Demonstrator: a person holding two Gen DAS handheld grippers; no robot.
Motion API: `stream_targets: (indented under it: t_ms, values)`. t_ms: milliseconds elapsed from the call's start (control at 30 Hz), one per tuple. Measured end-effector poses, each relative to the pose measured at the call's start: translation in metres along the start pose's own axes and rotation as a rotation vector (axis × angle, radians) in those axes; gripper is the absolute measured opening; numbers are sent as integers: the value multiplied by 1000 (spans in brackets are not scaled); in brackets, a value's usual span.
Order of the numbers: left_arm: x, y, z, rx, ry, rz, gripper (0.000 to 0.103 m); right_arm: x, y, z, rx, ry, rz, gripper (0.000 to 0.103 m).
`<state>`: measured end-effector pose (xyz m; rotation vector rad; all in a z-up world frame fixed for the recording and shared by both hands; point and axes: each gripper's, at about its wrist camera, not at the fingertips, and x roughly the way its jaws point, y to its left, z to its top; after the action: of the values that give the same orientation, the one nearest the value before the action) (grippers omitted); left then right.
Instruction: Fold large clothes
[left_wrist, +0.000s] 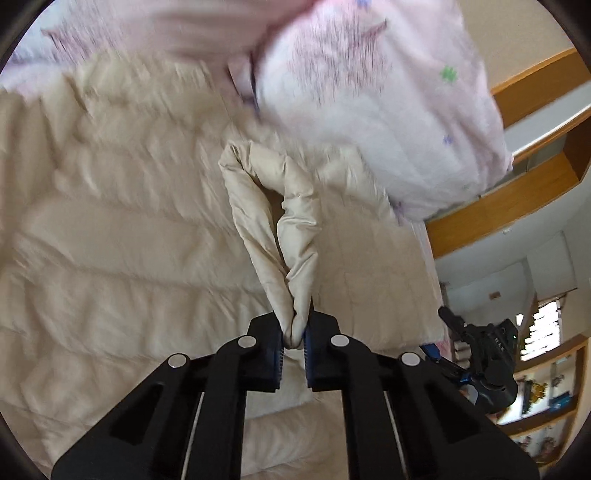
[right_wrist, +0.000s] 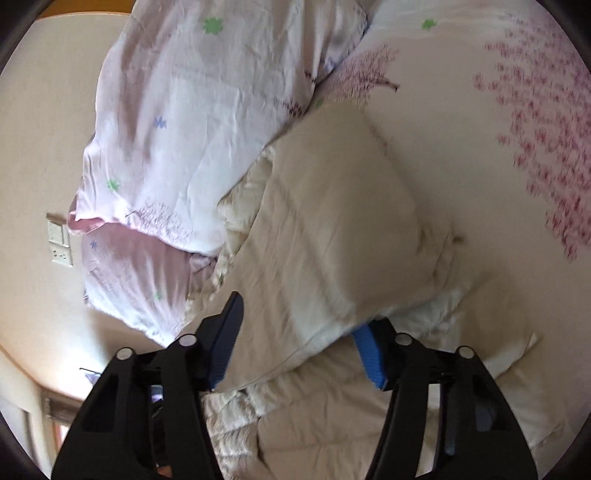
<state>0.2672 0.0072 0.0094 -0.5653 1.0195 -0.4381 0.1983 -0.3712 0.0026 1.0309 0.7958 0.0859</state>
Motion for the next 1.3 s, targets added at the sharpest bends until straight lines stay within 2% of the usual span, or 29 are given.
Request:
stream_targets:
  t_ms: [100, 167, 200, 233, 367, 433, 467, 500, 533, 567, 633, 667, 733, 867, 967, 1067, 1167, 1200, 1267, 1300]
  values:
    - [-22, 15, 8, -1, -46, 43, 8, 5, 0, 4, -31, -41, -61, 52]
    - [-25, 21, 9, -5, -46, 67, 7, 8, -4, 3, -45, -57, -107, 37]
    - [-23, 25, 8, -7, -41, 84, 7, 11, -2, 2, -63, -67, -133, 18]
    - [-21, 28, 6, -5, -34, 103, 8, 11, 0, 0, -101, -82, -176, 12]
    - [-10, 38, -1, -12, 11, 141, 8, 20, 12, -13, -218, -76, -327, 12]
    - [-7, 39, -4, -6, 23, 153, 10, 23, 20, -22, -298, -57, -422, 22]
    - [-9, 40, -6, -2, 18, 164, 15, 21, 24, -27, -327, -57, -455, 28]
    - [-12, 39, -6, 2, 15, 171, 24, 18, 31, -33, -364, -51, -489, 43]
    - [-16, 38, -8, 12, 10, 180, 32, 15, 36, -37, -385, -50, -501, 49]
    - [-21, 37, -8, 21, 2, 191, 53, 12, 43, -44, -413, -51, -522, 49]
    - [-43, 37, -13, 48, -48, 211, 72, 5, 66, -60, -500, -52, -516, 49]
    - [-51, 38, -16, 58, -67, 215, 75, 4, 77, -68, -545, -53, -502, 49]
    - [-75, 46, -23, 72, -98, 215, 76, 11, 105, -87, -653, -41, -450, 43]
    - [-118, 75, -38, 14, -145, 214, 76, 57, 149, -124, -829, 74, -333, 35]
    - [-155, 109, -55, -60, -191, 225, 76, 102, 177, -150, -929, 127, -307, 32]
    - [-182, 135, -65, -128, -239, 246, 76, 134, 196, -166, -992, 106, -317, 32]
    - [-216, 172, -77, -220, -297, 276, 76, 168, 206, -178, -1026, 138, -335, 32]
    - [-223, 181, -80, -244, -310, 279, 76, 180, 206, -182, -1040, 164, -355, 31]
    - [-238, 202, -86, -308, -339, 284, 76, 203, 201, -201, -1095, 228, -448, 31]
    - [-245, 215, -90, -349, -354, 276, 76, 209, 200, -206, -1131, 223, -480, 31]
